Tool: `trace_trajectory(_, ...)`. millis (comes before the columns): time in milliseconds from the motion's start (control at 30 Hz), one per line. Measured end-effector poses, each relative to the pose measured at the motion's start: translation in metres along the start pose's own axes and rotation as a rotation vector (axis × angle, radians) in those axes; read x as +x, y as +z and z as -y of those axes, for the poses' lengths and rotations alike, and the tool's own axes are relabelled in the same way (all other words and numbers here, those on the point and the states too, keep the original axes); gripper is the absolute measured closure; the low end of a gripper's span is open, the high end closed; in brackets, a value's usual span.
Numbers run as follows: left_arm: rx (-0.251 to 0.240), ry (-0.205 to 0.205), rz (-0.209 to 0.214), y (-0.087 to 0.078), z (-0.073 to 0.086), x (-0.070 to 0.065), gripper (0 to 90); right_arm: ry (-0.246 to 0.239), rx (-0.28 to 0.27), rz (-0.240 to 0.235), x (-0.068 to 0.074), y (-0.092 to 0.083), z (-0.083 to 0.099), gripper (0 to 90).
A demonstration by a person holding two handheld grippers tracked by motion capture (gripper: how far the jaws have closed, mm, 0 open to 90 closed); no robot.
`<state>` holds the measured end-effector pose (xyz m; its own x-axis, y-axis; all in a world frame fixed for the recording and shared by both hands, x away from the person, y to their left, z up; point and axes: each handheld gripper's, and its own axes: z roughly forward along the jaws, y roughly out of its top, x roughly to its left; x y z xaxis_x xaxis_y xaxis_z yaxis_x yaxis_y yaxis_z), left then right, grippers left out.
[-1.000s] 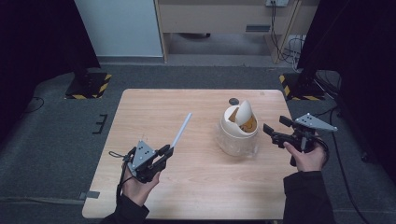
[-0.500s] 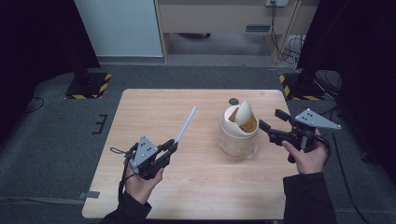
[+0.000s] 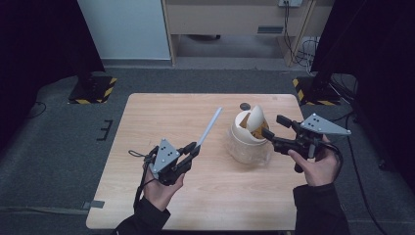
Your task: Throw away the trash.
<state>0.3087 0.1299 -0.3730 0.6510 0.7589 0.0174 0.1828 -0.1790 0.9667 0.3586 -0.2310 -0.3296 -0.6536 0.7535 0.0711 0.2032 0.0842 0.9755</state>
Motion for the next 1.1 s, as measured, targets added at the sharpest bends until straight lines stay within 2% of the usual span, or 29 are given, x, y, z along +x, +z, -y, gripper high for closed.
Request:
trace_trajectory(267,-0.011,0.018,0.021,0.010,-0.003,-0.012,78.5,0.012,-0.008,-0.041,0.010,0.006,-0.001,30.4)
trace_trajectory(300,-0.013,0.021,0.028,0.013,-0.004,-0.015,78.5,0.020,-0.011,-0.059,0.013,0.009,0.000,30.3)
trace_trajectory(567,-0.010,0.028,0.061,0.023,-0.004,-0.028,78.5,0.031,-0.019,-0.086,0.015,0.012,0.000,31.9)
trace_trajectory(800,-0.017,0.042,0.102,0.035,-0.004,-0.046,78.6,0.045,-0.020,-0.117,0.019,0.016,0.002,33.7)
trace_trajectory(1100,-0.026,0.046,0.127,0.038,-0.003,-0.056,78.6,0.061,-0.008,-0.151,0.023,0.021,0.004,35.5)
